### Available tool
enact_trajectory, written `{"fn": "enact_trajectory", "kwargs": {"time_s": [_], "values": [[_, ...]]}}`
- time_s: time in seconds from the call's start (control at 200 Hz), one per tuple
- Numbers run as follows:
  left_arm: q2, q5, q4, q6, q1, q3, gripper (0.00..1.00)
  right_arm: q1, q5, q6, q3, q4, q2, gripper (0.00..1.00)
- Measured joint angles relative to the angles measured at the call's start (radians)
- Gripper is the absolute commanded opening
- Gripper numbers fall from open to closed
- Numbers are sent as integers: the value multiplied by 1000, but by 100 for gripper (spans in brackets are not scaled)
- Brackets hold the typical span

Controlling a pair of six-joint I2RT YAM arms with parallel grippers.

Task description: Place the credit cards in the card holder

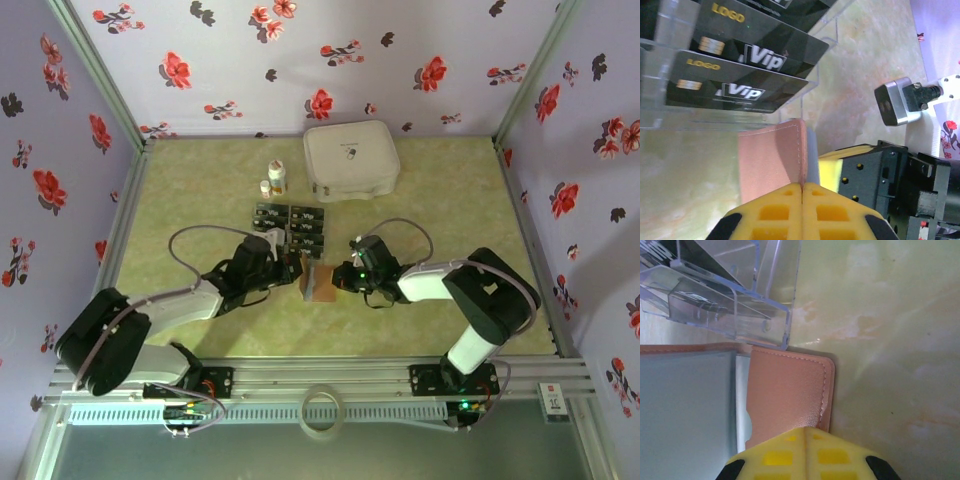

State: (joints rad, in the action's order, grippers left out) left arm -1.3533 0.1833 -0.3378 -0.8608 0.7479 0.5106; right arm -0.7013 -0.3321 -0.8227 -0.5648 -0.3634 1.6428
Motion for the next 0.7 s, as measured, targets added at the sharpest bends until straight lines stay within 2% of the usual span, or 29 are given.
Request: {"fn": "enact_trajectory", "kwargs": {"time_s": [0.22,0.44,0.7], "values": [[-14,-40,-24,-23,23,-2,0,3,3,8,-5,34,-16,8],[115,-132,93,-21,23,-38,0,58,24,50,-5,219,-127,9],[132,-162,131,-20,23,-70,0,58,33,84,-76,351,-205,9]]}}
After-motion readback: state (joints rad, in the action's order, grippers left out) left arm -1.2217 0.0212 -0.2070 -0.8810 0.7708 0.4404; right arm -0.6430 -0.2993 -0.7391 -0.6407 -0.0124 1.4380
